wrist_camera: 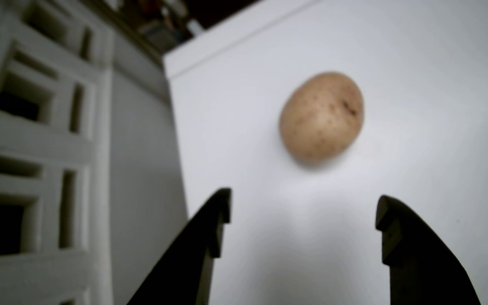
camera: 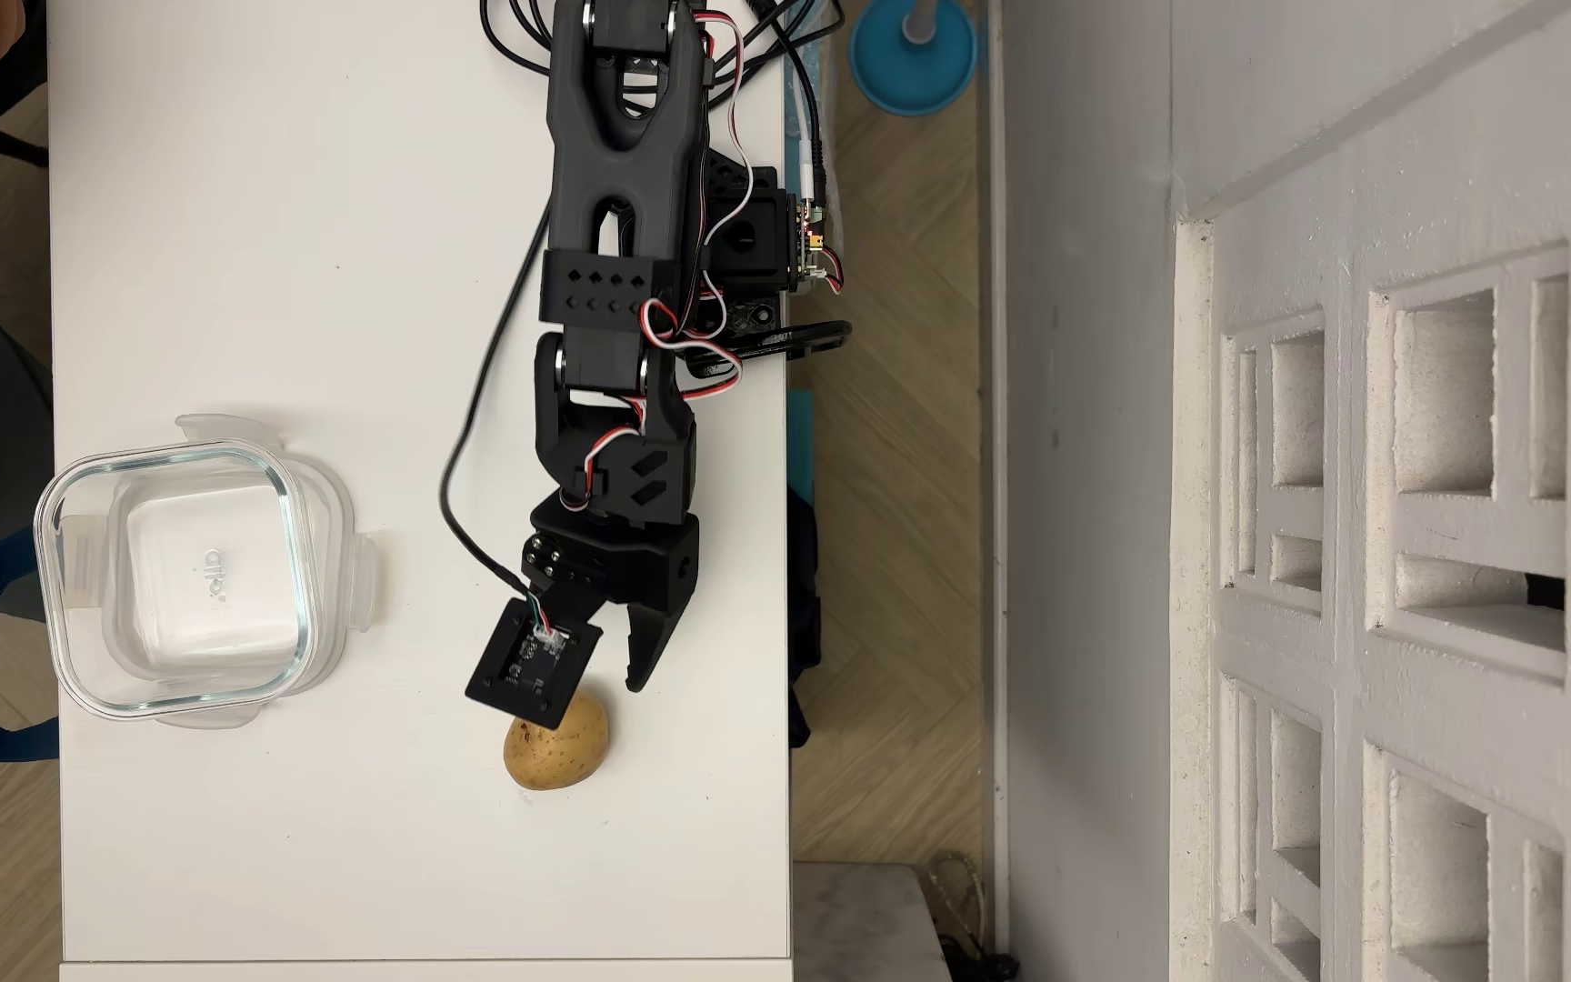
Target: Grab the potato and put it in box
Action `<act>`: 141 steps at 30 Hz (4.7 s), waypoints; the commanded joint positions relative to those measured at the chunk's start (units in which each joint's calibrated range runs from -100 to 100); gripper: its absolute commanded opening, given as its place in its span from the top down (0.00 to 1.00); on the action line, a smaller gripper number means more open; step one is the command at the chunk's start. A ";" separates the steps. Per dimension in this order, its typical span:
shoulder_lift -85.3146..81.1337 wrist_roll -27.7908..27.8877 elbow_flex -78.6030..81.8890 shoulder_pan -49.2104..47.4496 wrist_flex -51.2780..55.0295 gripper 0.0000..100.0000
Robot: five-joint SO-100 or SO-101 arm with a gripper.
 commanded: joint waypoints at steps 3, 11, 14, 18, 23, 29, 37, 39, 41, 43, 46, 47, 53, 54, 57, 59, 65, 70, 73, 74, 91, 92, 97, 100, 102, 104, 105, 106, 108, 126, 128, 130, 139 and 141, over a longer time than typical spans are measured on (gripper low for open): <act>14.01 -0.21 -10.21 -0.10 0.00 0.65; 20.06 -0.21 -11.42 0.97 -0.87 0.63; 20.91 -0.21 -11.42 0.97 -0.87 0.59; 21.08 -0.21 -12.37 0.97 -0.87 0.59; 31.14 -0.21 -18.87 0.21 -0.87 0.59; 42.73 -1.33 -25.72 -0.25 -0.87 0.58; 49.03 -2.70 -32.31 -0.25 -0.87 0.58; 51.08 -2.70 -34.13 -0.25 -0.87 0.58; 54.06 -2.76 -36.30 -0.40 -0.87 0.58; 56.96 -2.76 -37.69 -0.40 -0.87 0.58; 59.43 -2.76 -39.25 -0.40 -0.87 0.58; 60.28 -2.76 -39.85 -0.40 -0.87 0.58; 63.52 -2.76 -42.80 -0.55 -0.87 0.58; 63.95 -2.76 -43.24 -0.40 -0.87 0.58; 66.25 -2.76 -46.10 -0.40 -0.87 0.58; 67.61 -2.76 -47.92 -0.40 -0.87 0.58; 73.06 -2.76 -52.60 -0.40 -0.87 0.58; 74.00 -2.45 -52.60 -0.40 -0.87 0.58; 73.92 -2.08 -52.16 -0.40 -0.78 0.59; 73.92 -2.08 -52.16 -0.40 -0.78 0.59; 73.75 -0.83 -53.03 0.21 -4.36 0.95; 73.75 -0.33 -53.03 0.21 -4.97 0.96; 70.59 -0.70 -52.42 1.43 -5.75 0.97; 66.16 -1.20 -51.73 4.02 -5.14 0.97; 61.13 -3.01 -49.30 5.39 -4.79 0.97; 56.70 -3.38 -46.36 5.70 -4.71 0.97; 49.97 -3.57 -41.76 8.59 -4.71 0.97; 48.35 -3.57 -40.72 9.51 -4.71 0.97; 44.18 -3.57 -38.12 12.25 -4.71 0.97; 16.74 -3.63 -25.29 54.33 -10.63 0.97; 16.74 -3.63 -24.77 57.37 -11.51 0.97; 16.82 -3.63 -24.51 60.27 -11.85 0.97; 22.62 -2.95 -24.77 78.26 -17.96 0.97; 26.45 -2.89 -24.68 78.41 -22.32 0.97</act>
